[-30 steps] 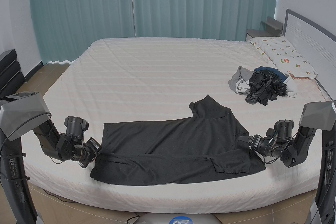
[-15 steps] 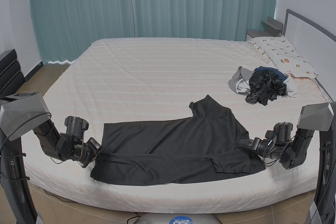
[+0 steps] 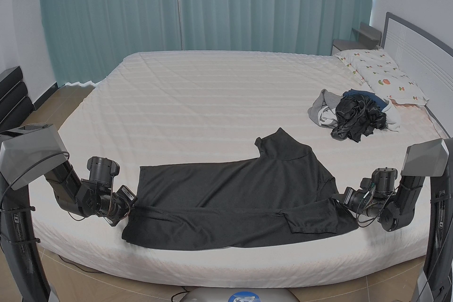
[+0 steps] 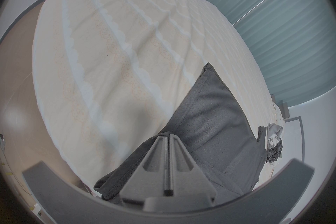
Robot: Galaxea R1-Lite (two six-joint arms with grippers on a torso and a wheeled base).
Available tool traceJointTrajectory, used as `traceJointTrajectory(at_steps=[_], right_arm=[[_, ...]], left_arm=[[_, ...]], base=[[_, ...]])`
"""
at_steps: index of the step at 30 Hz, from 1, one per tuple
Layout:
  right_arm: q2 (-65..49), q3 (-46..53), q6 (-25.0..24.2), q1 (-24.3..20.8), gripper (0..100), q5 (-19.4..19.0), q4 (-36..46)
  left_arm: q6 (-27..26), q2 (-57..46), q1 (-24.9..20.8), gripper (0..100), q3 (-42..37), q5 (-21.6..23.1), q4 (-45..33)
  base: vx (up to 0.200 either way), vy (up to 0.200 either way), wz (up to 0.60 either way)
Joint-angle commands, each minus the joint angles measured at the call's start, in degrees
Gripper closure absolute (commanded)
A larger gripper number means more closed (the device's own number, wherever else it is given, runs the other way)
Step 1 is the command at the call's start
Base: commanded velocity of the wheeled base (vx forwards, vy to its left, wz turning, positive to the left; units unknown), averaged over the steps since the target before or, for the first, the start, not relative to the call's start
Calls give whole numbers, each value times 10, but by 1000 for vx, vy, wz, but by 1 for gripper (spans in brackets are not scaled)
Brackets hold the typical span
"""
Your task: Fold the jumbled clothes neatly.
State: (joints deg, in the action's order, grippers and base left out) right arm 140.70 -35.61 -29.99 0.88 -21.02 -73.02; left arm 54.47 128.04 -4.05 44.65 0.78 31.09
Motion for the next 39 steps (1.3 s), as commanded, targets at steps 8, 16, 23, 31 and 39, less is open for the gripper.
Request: traceJointTrajectory(at_steps=[8,16,23,31,39], right_arm=[[1,-13,-5,13,100,0,-18],[20,-46,-14,15,100,2,-14],[27,-65,-16,13,100,16,-10],[43,-68,-16,8,100,18,-11],[43,-67,-16,10,100,18,-14]], left_arm=[[-1,4,0,100,0,-2,0],[-1,10,-3,100,-1,-29,2],[1,9,-3,100,-1,-29,3],[8,5,-2,100,-1,-29,6],[13,-44,-2,100,-11,-24,-1]], base=[[0,0,0],[0,0,0],[0,0,0],[0,0,0],[0,0,0]])
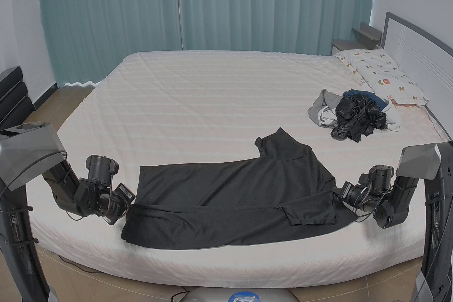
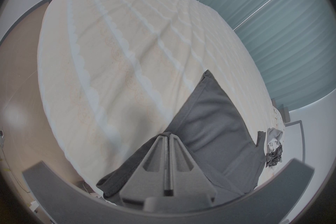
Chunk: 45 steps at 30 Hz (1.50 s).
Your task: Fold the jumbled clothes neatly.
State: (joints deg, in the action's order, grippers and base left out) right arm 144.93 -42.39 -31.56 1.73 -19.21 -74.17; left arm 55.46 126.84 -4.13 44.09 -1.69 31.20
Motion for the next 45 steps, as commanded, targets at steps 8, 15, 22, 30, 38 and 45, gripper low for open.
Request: traceJointTrajectory(at_steps=[8,15,22,30,38,45], right_arm=[[-18,8,-10,8,100,4,-8],[-45,40,-57,15,100,14,-47],[-39,41,-56,10,100,14,-47],[-11,15,-53,-1,100,16,-37],[0,9,-48,-5,0,17,-34],[-17,27,-53,-5,0,16,-46]], left_arm=[[8,-91,-1,100,-6,3,-54],[8,-100,1,100,-1,26,-86],[9,-68,5,100,12,27,-82],[5,-2,12,100,38,19,-80],[4,13,10,100,53,10,-84],[0,6,10,0,44,12,-87]], base=[[0,0,0],[0,0,0],[0,0,0],[0,0,0],[0,0,0],[0,0,0]])
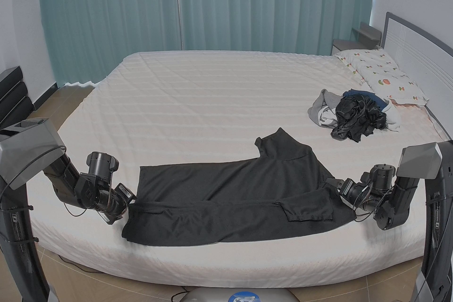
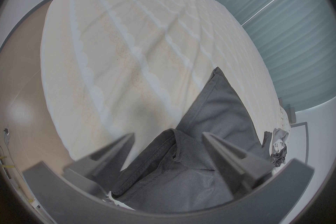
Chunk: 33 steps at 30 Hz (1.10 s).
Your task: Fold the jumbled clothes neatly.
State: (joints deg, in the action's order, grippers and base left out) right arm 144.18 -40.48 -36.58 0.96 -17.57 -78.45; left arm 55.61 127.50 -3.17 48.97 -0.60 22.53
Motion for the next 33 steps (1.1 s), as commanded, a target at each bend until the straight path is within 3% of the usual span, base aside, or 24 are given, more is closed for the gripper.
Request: traceJointTrajectory(at_steps=[1,4,10,22,33], right_arm=[[-15,13,-5,6,0,-1,-6],[-27,22,-12,16,0,-4,-9],[-51,18,-74,20,0,0,-9],[-49,23,-76,17,0,0,-9],[-48,23,-75,13,0,2,-9]], left_arm=[[-3,-2,1,0,-5,2,0],[-2,-12,4,0,-5,4,0],[2,-21,1,0,-5,2,0],[3,-57,-2,0,-18,5,-1],[11,-80,-30,0,-26,-1,1]], base=[[0,0,0],[0,0,0],[0,0,0],[0,-200,0],[0,0,0]])
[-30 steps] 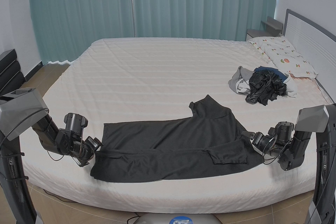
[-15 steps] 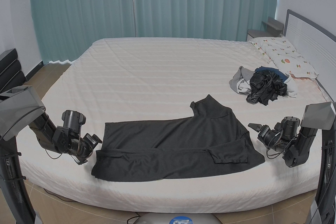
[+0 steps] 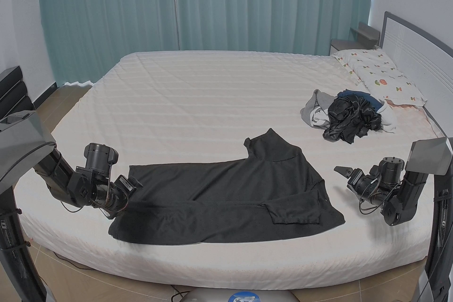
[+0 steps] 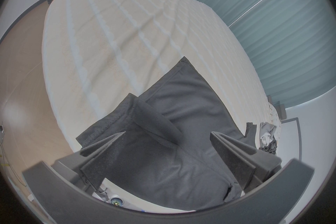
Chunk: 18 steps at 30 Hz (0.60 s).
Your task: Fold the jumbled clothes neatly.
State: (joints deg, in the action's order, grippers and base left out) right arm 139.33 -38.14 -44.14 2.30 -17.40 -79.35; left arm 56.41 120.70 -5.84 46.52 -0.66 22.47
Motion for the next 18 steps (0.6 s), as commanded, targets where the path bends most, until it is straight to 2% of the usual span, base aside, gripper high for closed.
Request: traceJointTrajectory(at_steps=[1,5,16,18], right_arm=[[1,0,0,0,0,0,0],[1,0,0,-2,0,0,0],[2,5,1,-3,0,0,1],[1,5,1,-4,0,0,0]], left_arm=[[8,-10,-2,0,0,0,5],[29,-7,9,0,9,7,4],[31,-13,13,0,12,7,6],[31,-13,19,0,13,8,4]], base=[[0,0,0],[0,0,0],[0,0,0],[200,0,0]])
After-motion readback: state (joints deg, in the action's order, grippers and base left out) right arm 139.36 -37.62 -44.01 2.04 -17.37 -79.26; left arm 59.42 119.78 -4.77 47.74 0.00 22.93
